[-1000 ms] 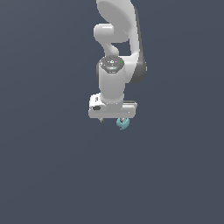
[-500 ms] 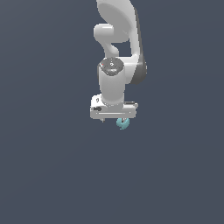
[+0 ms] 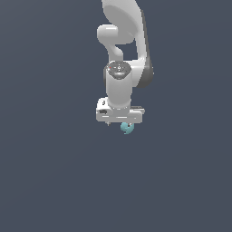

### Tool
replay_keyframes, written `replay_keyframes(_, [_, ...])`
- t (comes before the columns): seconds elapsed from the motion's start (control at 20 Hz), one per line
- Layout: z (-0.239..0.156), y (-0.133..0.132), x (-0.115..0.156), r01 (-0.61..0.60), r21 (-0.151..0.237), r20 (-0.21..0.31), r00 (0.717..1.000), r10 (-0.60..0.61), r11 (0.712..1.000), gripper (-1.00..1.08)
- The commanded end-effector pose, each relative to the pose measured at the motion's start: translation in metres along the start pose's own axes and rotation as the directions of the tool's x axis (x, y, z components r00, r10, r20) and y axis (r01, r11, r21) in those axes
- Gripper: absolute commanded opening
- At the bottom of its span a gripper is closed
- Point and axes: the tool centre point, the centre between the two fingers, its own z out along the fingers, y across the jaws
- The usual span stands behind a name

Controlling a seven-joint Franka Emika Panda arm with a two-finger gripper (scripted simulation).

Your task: Pick up the object and move it to a goal position.

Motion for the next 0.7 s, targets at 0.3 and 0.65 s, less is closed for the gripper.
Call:
replay_keyframes(0.3, [0.013, -0.014, -0.013, -0.159, -0.004, -0.003, 0.987, 0.159, 0.987, 1.00])
replay_keyframes(0.65, [0.025, -0.027, -0.026, -0.313, -0.007, -0.007, 0.950, 0.313, 0.950, 1.00])
